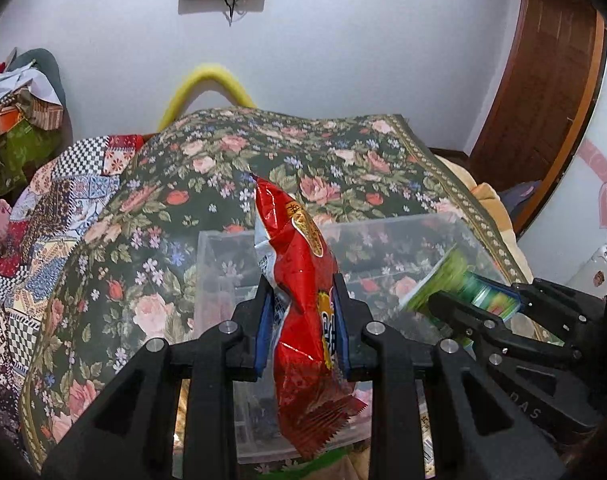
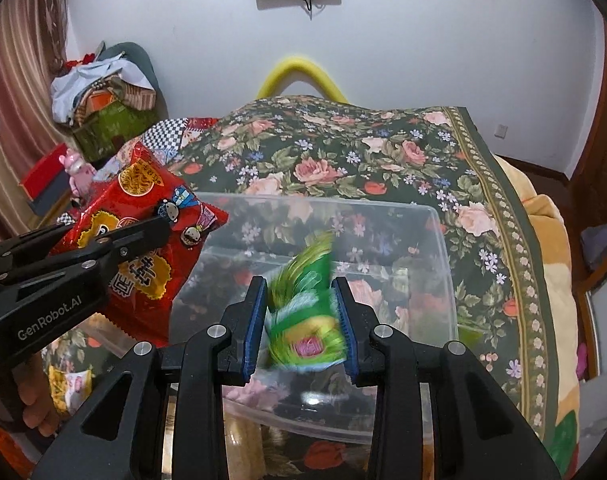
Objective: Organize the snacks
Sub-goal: 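Lift both bags over the clear box and open both tools to drop them, then grasp the yellow fries bag with left tool while right tool grasps orange cookie bag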
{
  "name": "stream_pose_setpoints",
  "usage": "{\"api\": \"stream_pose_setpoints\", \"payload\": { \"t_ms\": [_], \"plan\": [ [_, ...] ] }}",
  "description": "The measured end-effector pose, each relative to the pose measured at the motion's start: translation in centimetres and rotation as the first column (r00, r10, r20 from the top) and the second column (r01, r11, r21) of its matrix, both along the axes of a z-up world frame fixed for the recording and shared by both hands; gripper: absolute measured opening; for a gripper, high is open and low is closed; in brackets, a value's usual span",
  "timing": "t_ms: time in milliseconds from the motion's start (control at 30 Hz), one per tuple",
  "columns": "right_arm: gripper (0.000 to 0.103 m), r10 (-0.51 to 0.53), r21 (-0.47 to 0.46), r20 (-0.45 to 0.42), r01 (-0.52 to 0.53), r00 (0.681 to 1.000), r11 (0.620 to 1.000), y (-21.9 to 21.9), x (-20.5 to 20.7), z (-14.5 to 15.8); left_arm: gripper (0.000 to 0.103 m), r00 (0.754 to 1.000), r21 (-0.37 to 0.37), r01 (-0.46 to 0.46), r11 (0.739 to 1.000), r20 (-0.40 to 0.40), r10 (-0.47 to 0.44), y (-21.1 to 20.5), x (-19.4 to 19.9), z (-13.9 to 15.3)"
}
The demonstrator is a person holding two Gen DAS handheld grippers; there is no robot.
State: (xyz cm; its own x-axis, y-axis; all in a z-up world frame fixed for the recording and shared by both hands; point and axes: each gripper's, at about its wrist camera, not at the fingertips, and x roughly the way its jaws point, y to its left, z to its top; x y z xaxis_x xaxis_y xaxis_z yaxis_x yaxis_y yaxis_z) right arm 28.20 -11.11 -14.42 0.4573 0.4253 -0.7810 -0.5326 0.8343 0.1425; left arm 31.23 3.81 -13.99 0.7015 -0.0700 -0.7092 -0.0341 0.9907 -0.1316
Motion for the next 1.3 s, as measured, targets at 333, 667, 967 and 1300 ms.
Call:
{"api": "stream_pose_setpoints", "payload": {
  "t_ms": [333, 667, 967, 1300],
  "plan": [
    [0.038, -0.011, 0.012, 0.004, 0.011, 1.0, 1.0, -0.7, -0.4, 0.8, 0.038, 1.0, 0.017, -0.004, 1.0, -0.004, 0.004, 0.1, -1.1, 0.3],
    [0.051, -0.035, 0.047, 0.08, 0.031, 0.996, 0.998, -3.7, -3.1, 4.6, 0.053, 0.997, 0.038, -0.018, 0.999, 0.077, 0.015, 1.6, -5.8, 4.4],
    [0.056, -0.076, 0.024, 0.108, 0.073, 0.991, 0.997, -7.5, -5.9, 5.7, 0.059, 0.996, 0.062, -0.038, 0.997, 0.078, 0.033, 3.9, -11.5, 5.4],
    [0.067, -0.153, -0.016, 0.042, 0.153, 0.987, 0.988, -11.5, -7.3, 3.1, 0.07, 0.998, 0.106, -0.046, 0.993, -0.03, 0.05, 5.4, -15.8, 1.2]
  ]
}}
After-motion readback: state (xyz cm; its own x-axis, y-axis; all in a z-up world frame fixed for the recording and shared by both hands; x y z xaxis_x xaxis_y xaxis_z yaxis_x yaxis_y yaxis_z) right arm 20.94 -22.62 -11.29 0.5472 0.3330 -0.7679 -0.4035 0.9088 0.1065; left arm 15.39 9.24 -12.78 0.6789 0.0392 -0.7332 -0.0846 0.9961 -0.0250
